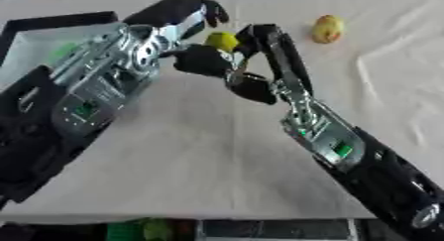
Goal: Pick up the objects with one hand, pass them to the other hand, and then place them into the box on the other side of the table.
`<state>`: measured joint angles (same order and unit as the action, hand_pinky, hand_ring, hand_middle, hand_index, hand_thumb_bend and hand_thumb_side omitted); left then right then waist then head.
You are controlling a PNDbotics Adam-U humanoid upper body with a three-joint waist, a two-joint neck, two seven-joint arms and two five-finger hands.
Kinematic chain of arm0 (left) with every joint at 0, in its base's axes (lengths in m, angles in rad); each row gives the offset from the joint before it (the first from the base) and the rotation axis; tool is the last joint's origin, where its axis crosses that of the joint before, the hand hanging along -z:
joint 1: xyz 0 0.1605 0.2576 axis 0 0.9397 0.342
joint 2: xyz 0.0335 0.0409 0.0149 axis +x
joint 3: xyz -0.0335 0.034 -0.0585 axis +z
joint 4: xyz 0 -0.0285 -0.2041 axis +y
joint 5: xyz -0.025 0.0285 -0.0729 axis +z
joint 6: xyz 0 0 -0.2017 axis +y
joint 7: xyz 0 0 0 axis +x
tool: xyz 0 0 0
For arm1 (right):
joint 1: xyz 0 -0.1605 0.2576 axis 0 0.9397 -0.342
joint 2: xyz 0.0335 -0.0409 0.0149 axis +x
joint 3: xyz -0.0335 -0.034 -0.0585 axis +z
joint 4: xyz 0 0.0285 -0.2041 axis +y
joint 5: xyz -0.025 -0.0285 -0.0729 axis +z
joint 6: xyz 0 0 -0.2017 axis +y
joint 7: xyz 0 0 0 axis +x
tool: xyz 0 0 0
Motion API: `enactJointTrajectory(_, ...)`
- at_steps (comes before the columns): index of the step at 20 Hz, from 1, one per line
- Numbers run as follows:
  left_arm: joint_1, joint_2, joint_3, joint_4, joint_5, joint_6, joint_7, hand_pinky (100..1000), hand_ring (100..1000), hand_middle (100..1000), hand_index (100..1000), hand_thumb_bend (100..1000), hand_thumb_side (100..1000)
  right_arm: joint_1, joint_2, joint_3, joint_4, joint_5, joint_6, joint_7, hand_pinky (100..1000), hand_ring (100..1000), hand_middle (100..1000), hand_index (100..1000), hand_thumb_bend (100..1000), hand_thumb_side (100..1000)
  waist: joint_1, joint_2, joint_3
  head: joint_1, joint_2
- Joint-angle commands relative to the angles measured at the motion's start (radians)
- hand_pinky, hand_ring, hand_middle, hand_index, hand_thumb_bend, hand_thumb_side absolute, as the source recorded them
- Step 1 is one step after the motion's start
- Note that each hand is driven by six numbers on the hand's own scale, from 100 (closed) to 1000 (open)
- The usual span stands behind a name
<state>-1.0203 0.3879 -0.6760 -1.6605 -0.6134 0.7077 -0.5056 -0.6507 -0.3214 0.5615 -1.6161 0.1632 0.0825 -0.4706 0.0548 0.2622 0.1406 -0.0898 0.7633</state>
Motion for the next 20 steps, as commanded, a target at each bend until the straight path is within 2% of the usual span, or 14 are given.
enactJointTrajectory(1, -0.023, 0.002, 0.007, 0.005, -0.022, 0.083, -0.098, 851, 843, 782, 877, 269, 610, -0.016, -0.005, -0.004, -0.024, 0.010, -0.003, -0.014, 531, 487, 352, 492, 100, 100, 0.001, -0.031, 0.001, 0.004, 0.005)
enactJointTrajectory(9, -0.022, -0.011, 0.008, 0.042, -0.075, 0.071, -0.088, 863, 852, 791, 890, 297, 576, -0.016, -0.007, 0.001, -0.024, 0.033, -0.029, -0.018, 533, 489, 353, 490, 100, 100, -0.001, -0.030, 0.002, 0.008, -0.006)
enactJointTrajectory(20, -0.019, -0.033, 0.005, 0.091, -0.078, 0.055, -0.083, 852, 844, 773, 869, 280, 595, -0.006, -0.023, 0.013, -0.049, 0.046, -0.045, -0.014, 534, 489, 353, 489, 100, 100, -0.003, -0.029, 0.002, 0.016, -0.010)
